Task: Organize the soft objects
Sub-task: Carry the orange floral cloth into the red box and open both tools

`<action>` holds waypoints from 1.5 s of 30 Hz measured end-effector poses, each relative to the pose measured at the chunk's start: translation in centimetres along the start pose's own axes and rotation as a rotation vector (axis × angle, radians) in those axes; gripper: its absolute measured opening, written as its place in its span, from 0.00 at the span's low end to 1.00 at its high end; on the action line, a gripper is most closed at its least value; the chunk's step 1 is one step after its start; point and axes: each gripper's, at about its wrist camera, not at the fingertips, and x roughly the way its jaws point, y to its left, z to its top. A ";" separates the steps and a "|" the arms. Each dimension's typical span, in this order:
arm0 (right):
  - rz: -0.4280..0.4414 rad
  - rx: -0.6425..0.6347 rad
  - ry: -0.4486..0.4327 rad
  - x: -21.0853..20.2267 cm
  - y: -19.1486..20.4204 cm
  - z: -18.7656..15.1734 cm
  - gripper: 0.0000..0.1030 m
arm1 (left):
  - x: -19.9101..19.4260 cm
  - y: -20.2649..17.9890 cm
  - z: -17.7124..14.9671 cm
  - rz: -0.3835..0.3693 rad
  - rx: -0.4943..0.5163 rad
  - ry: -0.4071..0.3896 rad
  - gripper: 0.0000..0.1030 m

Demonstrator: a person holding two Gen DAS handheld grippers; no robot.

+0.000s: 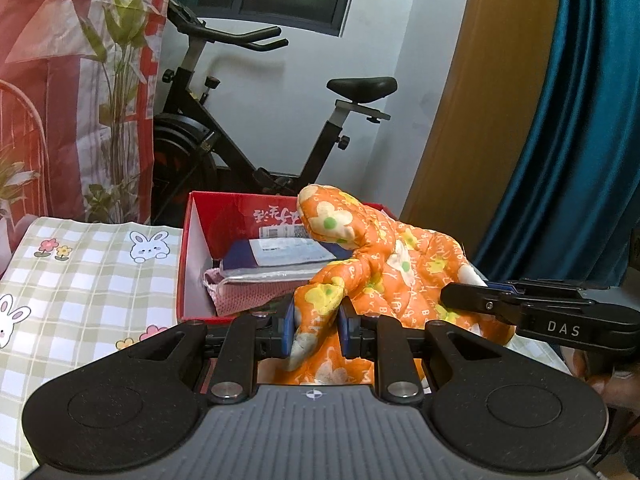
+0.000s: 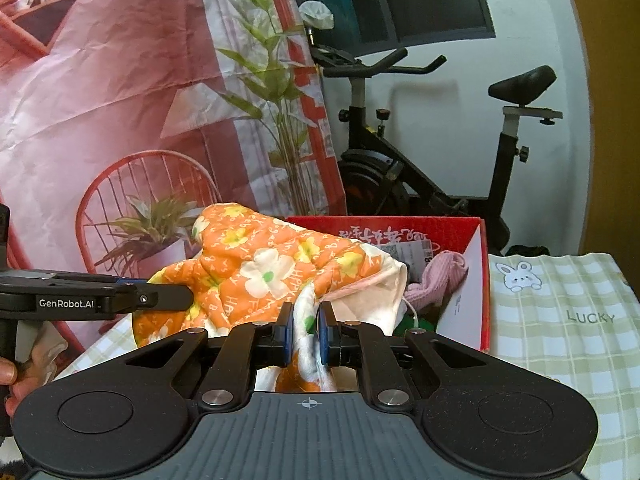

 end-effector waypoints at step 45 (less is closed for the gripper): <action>-0.144 -0.004 0.193 13.0 -5.3 3.1 0.52 | 10.3 3.2 4.2 0.079 0.030 0.193 0.78</action>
